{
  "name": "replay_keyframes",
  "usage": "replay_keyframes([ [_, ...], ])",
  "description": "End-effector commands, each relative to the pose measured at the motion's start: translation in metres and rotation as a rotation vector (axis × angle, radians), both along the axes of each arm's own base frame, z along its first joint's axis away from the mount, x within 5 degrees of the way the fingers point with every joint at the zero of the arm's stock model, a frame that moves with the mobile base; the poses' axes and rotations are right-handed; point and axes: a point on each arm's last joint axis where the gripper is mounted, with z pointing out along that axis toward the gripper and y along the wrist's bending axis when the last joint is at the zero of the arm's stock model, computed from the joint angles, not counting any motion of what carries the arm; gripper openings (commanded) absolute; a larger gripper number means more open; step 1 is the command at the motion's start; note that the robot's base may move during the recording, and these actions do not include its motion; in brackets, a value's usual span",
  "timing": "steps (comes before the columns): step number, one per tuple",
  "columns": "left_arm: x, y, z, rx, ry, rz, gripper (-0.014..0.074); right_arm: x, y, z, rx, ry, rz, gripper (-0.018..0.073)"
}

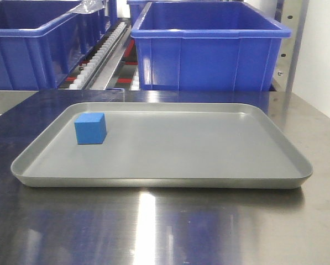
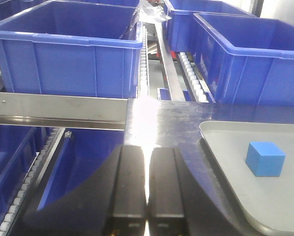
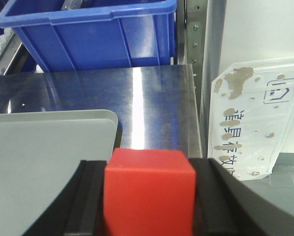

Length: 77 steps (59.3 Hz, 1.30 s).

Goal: Sort and place red and blue blocks on shelf

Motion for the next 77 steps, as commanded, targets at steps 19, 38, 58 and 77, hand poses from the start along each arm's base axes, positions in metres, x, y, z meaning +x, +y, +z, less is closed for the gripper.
replay_keyframes([
  [19, 0.0, -0.001, -0.003, -0.017, -0.069, -0.013, 0.0127, 0.001, -0.001, 0.018, 0.003, -0.121, -0.01, 0.0058],
  [38, 0.0, -0.001, -0.003, -0.017, -0.069, -0.013, 0.0127, 0.001, -0.001, 0.018, 0.003, -0.121, -0.01, 0.0058],
  [58, 0.0, -0.001, 0.041, 0.002, -0.085, -0.013, 0.0127, 0.001, -0.001, 0.018, 0.003, -0.121, -0.01, 0.0058],
  [77, 0.077, -0.024, 0.158, 0.13, 0.278, -0.091, 0.0127, 0.001, -0.001, 0.018, 0.003, -0.121, -0.01, 0.0058],
])
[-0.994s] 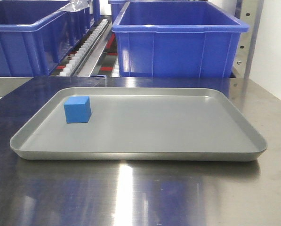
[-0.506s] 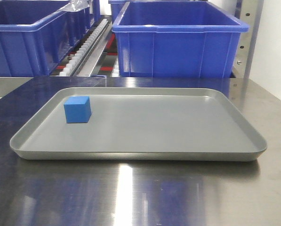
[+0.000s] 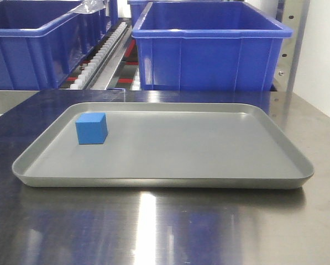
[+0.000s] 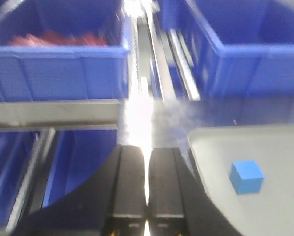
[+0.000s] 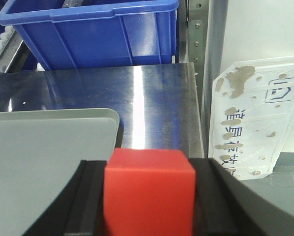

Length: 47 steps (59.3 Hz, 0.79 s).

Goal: Sort and place red and blue blocks on shelf

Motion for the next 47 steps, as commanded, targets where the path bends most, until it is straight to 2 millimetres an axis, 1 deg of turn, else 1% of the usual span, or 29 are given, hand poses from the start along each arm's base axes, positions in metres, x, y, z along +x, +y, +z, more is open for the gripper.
replay_keyframes([
  [1, 0.028, -0.011, 0.032, 0.019, 0.019, -0.024, 0.0127, 0.001, -0.001, 0.018, 0.003, -0.123, -0.009, 0.0058],
  [5, 0.051, -0.018, 0.038, 0.032, 0.074, -0.027, 0.0127, 0.001, -0.001, 0.018, 0.003, -0.123, -0.009, 0.0058],
  [8, 0.064, -0.022, 0.04, 0.027, 0.102, -0.028, 0.0127, 0.001, -0.001, 0.018, 0.003, -0.123, -0.009, 0.0058],
  [15, 0.087, -0.03, 0.037, 0.036, 0.153, -0.029, 0.0127, 0.001, -0.001, 0.018, 0.003, -0.123, -0.009, 0.0058],
  [24, 0.099, -0.032, 0.028, 0.064, 0.186, -0.028, 0.0127, 0.001, -0.001, 0.018, 0.003, -0.123, -0.009, 0.0058],
  [28, 0.101, -0.033, 0.024, 0.052, 0.224, -0.027, 0.0127, 0.001, -0.001, 0.018, 0.003, -0.123, -0.009, 0.0058],
  [34, 0.102, -0.037, 0.02, -0.013, 0.262, -0.033, 0.0127, 0.001, -0.001, 0.018, 0.003, -0.123, -0.009, 0.0058],
  [40, 0.106, -0.038, 0.02, -0.016, 0.246, -0.035, 0.0127, 0.001, -0.001, 0.018, 0.003, -0.123, -0.009, 0.0058],
  [47, 0.105, -0.037, 0.015, 0.011, 0.295, -0.032, 0.0127, 0.001, -0.001, 0.018, 0.003, -0.123, -0.009, 0.0058],
])
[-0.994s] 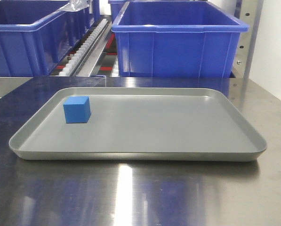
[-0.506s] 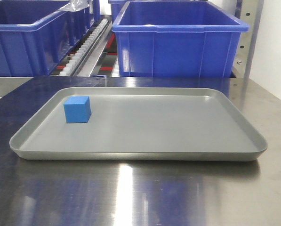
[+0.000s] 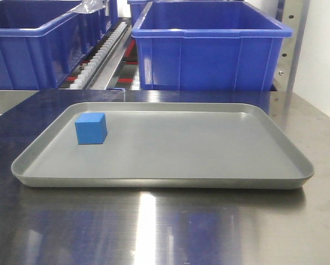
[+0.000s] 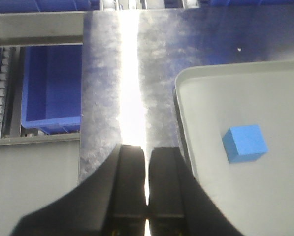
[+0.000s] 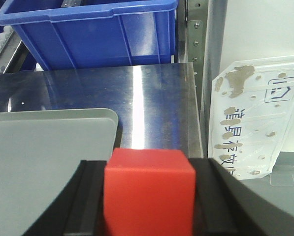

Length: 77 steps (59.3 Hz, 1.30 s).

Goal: Sort and place red and blue blocks on shelf

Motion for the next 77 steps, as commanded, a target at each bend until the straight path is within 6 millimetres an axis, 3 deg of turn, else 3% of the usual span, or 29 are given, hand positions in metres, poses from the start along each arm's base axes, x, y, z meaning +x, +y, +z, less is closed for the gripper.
replay_keyframes([
  [1, 0.002, -0.002, 0.017, -0.022, -0.081, -0.013, 0.0127, 0.001, -0.001, 0.018, 0.003, -0.124, -0.006, 0.0058],
  [26, 0.011, -0.005, 0.002, -0.002, 0.013, -0.009, 0.0132, 0.001, -0.001, 0.018, 0.003, -0.124, -0.006, 0.0058],
  [30, 0.011, -0.005, 0.001, -0.004, 0.015, -0.008, 0.0189, 0.001, -0.001, 0.018, 0.003, -0.124, -0.006, 0.0058],
  [42, 0.014, -0.008, 0.001, -0.043, 0.005, -0.006, 0.0482, 0.001, -0.001, 0.018, 0.003, -0.124, -0.006, 0.0058],
  [52, 0.018, -0.014, -0.004, -0.138, 0.063, 0.008, 0.0493, 0.001, -0.001, 0.018, 0.003, -0.124, -0.006, 0.0058],
  [69, 0.039, -0.056, -0.006, -0.133, 0.125, -0.106, 0.0494, 0.001, -0.001, 0.018, 0.003, -0.124, -0.006, 0.0058],
  [77, 0.057, -0.079, -0.011, -0.143, 0.163, -0.143, 0.0536, 0.001, -0.001, 0.018, 0.003, -0.124, -0.006, 0.0058],
])
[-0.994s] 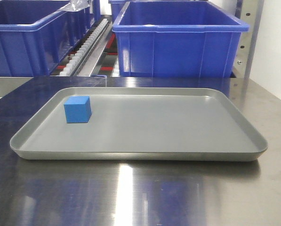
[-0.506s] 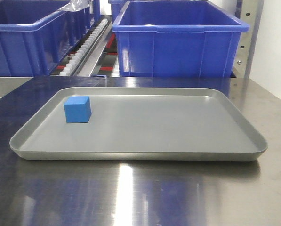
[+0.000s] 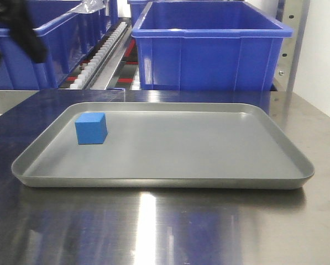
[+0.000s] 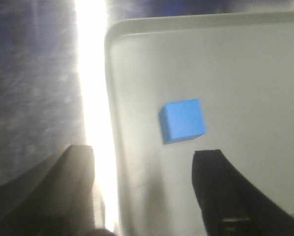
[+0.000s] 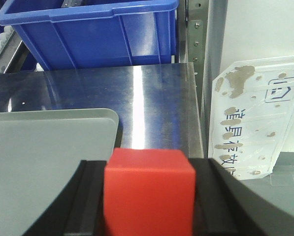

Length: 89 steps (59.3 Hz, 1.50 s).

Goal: Sort and place red and blue blocks on shelf

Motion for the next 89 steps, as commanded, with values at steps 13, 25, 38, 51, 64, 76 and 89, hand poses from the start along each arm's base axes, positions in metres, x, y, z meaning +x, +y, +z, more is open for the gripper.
replay_keyframes([
  [13, 0.024, -0.036, -0.001, -0.042, -0.024, -0.05, 0.0615, 0.001, -0.001, 0.018, 0.003, -0.124, -0.006, 0.0058],
  [25, 0.037, -0.043, -0.015, -0.068, -0.007, -0.011, 0.0615, 0.001, -0.001, 0.018, 0.003, -0.124, -0.006, 0.0058],
  [38, 0.047, -0.048, -0.027, -0.065, 0.008, -0.003, 0.0615, 0.001, -0.001, 0.018, 0.003, -0.124, -0.006, 0.0058],
  [51, 0.057, -0.053, -0.031, -0.064, 0.016, 0.001, 0.0614, 0.001, -0.001, 0.018, 0.003, -0.124, -0.006, 0.0058],
  [64, 0.061, -0.056, -0.039, -0.063, 0.037, 0.012, 0.0614, 0.001, -0.001, 0.018, 0.003, -0.124, -0.006, 0.0058],
  [76, 0.063, -0.062, -0.052, -0.047, 0.068, 0.004, 0.0613, 0.001, -0.001, 0.018, 0.003, -0.124, -0.006, 0.0058],
  [89, 0.065, -0.066, -0.056, -0.052, 0.058, -0.001, 0.0613, 0.001, -0.001, 0.018, 0.003, -0.124, -0.006, 0.0058],
])
